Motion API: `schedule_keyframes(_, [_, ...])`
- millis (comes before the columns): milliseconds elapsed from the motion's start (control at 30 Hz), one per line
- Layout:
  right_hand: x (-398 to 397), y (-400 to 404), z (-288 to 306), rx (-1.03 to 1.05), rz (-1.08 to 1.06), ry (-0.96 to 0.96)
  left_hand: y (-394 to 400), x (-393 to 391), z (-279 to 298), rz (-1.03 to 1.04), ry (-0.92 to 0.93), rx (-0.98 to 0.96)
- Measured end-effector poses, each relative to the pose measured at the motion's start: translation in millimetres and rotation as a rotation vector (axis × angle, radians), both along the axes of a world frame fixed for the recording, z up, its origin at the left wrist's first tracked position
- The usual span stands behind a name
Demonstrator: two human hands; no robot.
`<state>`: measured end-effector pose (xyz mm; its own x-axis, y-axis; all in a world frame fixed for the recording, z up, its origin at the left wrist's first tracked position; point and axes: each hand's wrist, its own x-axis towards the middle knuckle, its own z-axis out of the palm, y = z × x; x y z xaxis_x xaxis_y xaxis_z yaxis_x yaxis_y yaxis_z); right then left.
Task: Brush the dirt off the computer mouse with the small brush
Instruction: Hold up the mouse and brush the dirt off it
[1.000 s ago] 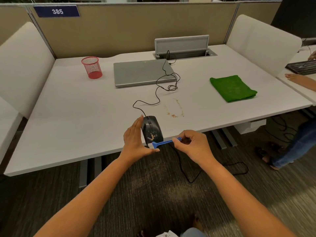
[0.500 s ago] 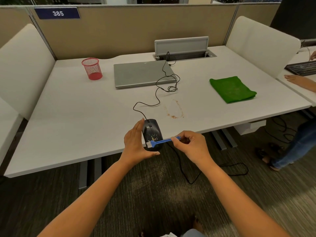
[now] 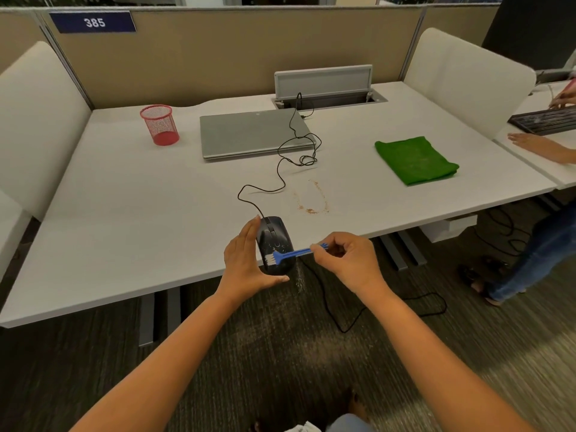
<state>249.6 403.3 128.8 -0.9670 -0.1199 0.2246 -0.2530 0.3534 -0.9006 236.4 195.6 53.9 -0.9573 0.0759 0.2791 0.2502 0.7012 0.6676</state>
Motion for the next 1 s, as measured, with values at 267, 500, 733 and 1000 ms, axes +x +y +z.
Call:
schedule_keyframes(267, [-6, -1, 1, 0.035, -0.057, 0.023, -1, 4, 3, 0.006, 0.004, 0.027])
schedule_keyframes(500, [-5, 20, -9, -0.043, -0.139, -0.080, -7, 5, 3, 0.016, -0.002, -0.009])
schedule_keyframes(733, [-8, 2, -9, -0.136, -0.146, -0.179, -4, 7, 0, 0.042, 0.017, 0.019])
schedule_keyframes(1000, [-18, 19, -6, -0.475, -0.190, -0.530, -4, 11, -1, 0.039, 0.024, 0.014])
